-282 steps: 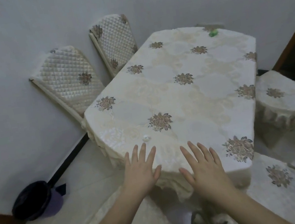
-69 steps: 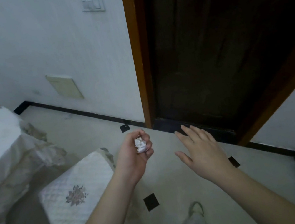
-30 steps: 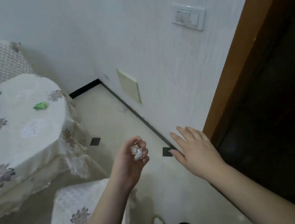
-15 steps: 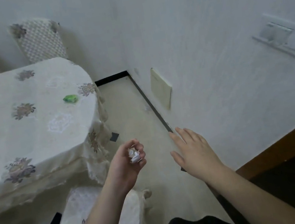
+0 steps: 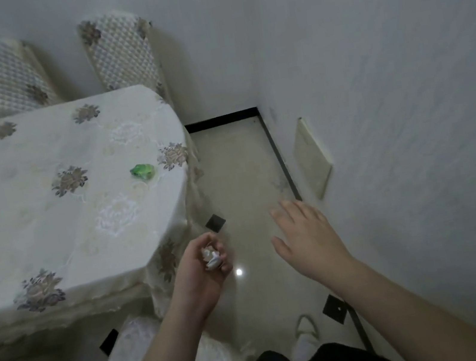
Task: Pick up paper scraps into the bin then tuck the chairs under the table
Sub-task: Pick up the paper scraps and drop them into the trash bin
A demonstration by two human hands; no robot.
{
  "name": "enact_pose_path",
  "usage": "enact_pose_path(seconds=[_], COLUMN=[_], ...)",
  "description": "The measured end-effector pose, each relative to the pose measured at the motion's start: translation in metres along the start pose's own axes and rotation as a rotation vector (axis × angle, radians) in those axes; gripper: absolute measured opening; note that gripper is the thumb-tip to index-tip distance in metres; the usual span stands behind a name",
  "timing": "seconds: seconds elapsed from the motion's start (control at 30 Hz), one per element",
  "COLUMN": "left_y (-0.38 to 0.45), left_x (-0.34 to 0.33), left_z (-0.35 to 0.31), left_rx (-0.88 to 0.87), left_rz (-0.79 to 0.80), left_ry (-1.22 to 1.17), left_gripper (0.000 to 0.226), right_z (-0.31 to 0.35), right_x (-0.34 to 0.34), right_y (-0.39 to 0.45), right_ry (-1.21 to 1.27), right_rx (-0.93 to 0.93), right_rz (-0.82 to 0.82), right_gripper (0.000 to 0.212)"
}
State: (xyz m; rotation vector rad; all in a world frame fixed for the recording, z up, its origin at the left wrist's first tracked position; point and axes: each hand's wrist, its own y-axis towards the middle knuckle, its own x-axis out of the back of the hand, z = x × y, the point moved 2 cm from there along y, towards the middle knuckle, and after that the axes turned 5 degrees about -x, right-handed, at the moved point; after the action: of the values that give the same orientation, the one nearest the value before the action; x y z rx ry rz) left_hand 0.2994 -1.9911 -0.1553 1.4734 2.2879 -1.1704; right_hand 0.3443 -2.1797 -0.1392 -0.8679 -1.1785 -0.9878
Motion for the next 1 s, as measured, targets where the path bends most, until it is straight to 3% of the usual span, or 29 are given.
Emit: enact_pose_path(seconds=[0.37, 0.63, 1.0], left_y=[0.076, 0.104, 0.155], left_x=[-0.062, -0.029, 0.049], left_z=[-0.043, -0.078, -0.167], left_rx=[-0.171, -0.225, -0.236], left_rz=[-0.096, -0.239, -0.299], left_ry=[-0.029, -0.102, -0.262], left_gripper=[0.014, 0.011, 0.014], right_z=[-0.005, 0.035, 0.159], right_x=[0.01, -0.006, -0.042], right_y=[0.143, 0.207, 0.311], right_ry=[0.037, 0.053, -0.013], right_rx=[0.262, 0.415, 0.59], right_rz=[0.004, 0.077, 0.113], right_gripper=[0.058, 0.061, 0.059])
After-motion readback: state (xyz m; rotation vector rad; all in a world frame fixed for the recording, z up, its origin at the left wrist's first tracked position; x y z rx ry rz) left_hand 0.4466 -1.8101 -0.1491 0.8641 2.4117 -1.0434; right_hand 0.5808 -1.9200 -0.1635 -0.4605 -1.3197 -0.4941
